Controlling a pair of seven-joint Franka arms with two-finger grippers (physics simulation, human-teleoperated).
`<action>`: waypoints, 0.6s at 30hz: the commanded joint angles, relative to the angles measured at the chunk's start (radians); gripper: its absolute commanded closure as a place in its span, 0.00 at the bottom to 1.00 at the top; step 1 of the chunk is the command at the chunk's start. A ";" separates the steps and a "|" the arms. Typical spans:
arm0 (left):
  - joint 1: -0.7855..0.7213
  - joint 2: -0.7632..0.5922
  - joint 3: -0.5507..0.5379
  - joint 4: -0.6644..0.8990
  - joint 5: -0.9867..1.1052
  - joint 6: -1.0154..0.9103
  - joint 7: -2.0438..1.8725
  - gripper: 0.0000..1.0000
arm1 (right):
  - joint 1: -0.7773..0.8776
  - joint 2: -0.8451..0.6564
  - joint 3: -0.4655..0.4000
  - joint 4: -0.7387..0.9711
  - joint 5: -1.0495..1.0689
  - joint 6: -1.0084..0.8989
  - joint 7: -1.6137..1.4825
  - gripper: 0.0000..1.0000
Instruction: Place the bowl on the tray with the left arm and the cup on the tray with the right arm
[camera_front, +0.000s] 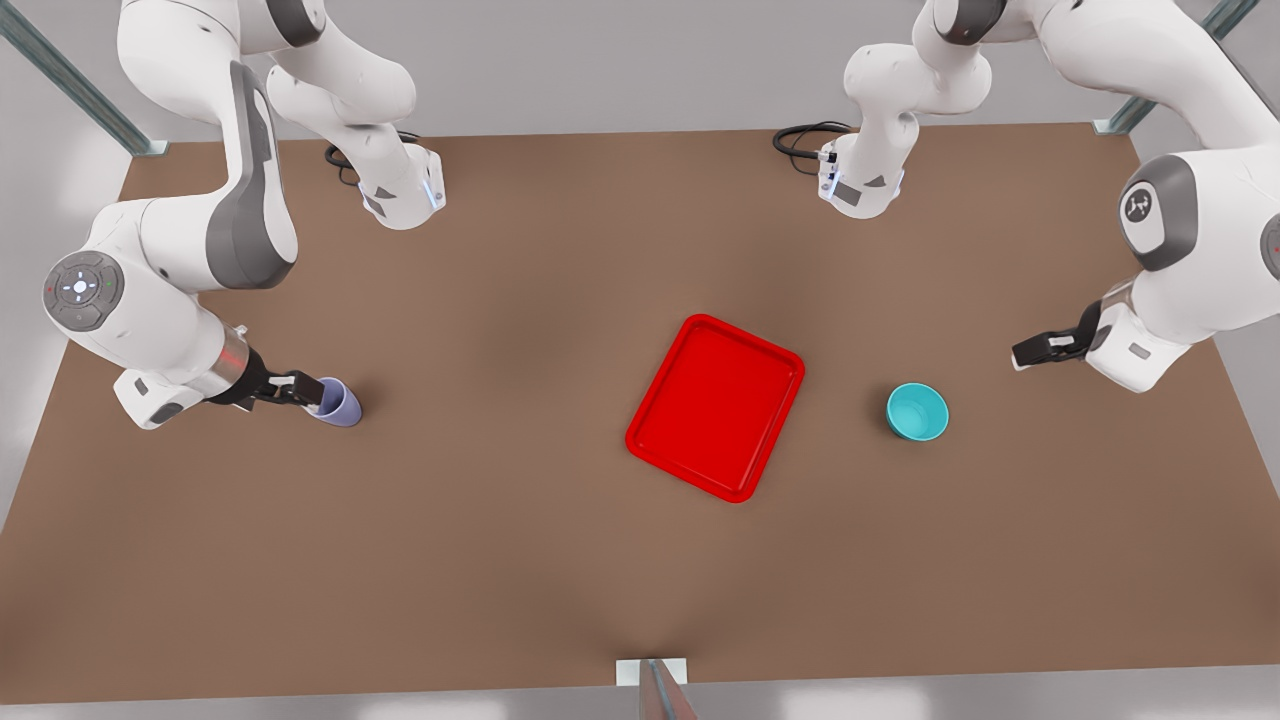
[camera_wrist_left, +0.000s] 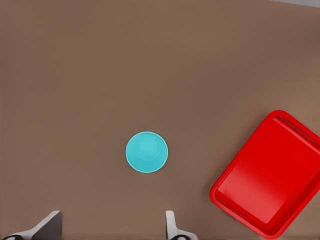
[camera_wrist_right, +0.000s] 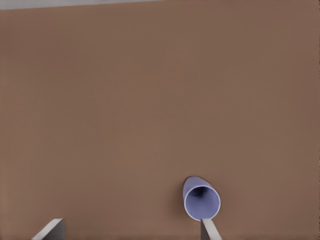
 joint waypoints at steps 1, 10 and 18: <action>-0.001 0.001 0.001 0.000 0.000 0.000 0.000 0.00 | 0.000 0.000 0.000 0.002 -0.003 0.000 -0.001 0.00; 0.320 0.179 0.006 -0.363 -0.337 0.435 0.652 0.03 | 0.007 0.008 0.002 0.000 -0.002 0.000 -0.017 0.00; 0.262 0.219 -0.076 -0.584 -0.533 0.684 0.661 0.02 | 0.022 0.014 0.003 0.003 -0.002 0.000 -0.015 0.00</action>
